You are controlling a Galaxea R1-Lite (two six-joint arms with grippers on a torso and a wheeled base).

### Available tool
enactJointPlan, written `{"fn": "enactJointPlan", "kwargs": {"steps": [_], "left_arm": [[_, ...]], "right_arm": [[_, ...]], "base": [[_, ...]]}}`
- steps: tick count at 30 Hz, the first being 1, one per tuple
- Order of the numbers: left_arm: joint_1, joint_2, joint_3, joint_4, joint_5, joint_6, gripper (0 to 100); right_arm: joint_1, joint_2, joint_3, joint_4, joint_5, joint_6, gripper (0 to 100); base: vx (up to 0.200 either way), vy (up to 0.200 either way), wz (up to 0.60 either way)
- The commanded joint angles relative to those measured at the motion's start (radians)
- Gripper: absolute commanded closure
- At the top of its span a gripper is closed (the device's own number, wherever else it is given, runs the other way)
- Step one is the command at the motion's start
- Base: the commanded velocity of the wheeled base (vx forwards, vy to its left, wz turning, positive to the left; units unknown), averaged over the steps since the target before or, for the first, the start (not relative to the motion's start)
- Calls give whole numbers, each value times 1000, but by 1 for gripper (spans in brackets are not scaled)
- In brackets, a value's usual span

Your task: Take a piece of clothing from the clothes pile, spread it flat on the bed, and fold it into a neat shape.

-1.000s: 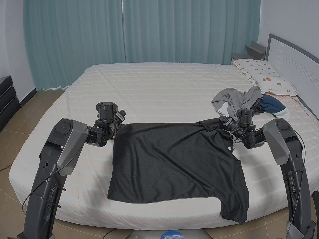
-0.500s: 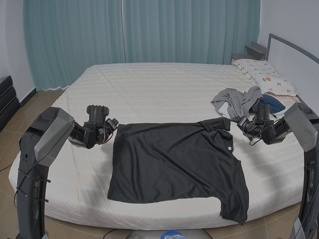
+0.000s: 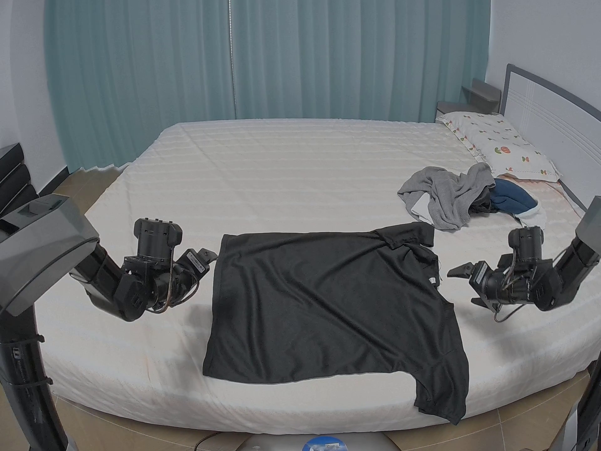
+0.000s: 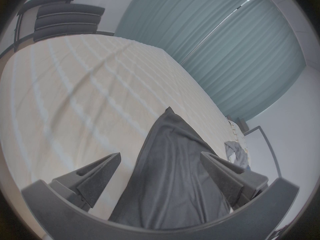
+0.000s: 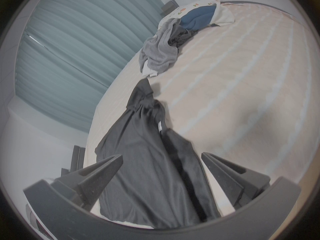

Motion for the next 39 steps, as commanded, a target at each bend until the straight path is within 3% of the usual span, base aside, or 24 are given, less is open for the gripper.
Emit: {"fn": "enactJointPlan", "kwargs": {"steps": [1,4,8,11,23,35,39], "left_arm": [[-63,-168,190,-58,-76,-114,0],[-63,-182,227,-76,-147,-177,0],[-55,-168,285,-79,-188,-188,0],[-60,-153,305,-99,-193,-189,0],[-60,-142,305,-105,-204,-220,0],[-83,-131,310,-104,-208,-223,0],[-83,-133,310,-104,-208,-223,0]], "right_arm": [[-5,-99,214,-165,57,-20,0],[4,-88,243,-217,49,-25,0],[13,-88,275,-225,50,-26,0],[13,-82,277,-225,54,-25,0],[23,-73,285,-225,60,-15,0],[29,-80,294,-225,60,-23,0],[47,-83,300,-225,60,-20,0]], "base": [[0,0,0],[0,0,0],[-150,0,0],[-200,0,0],[0,0,0],[0,-200,0],[0,0,0]]}}
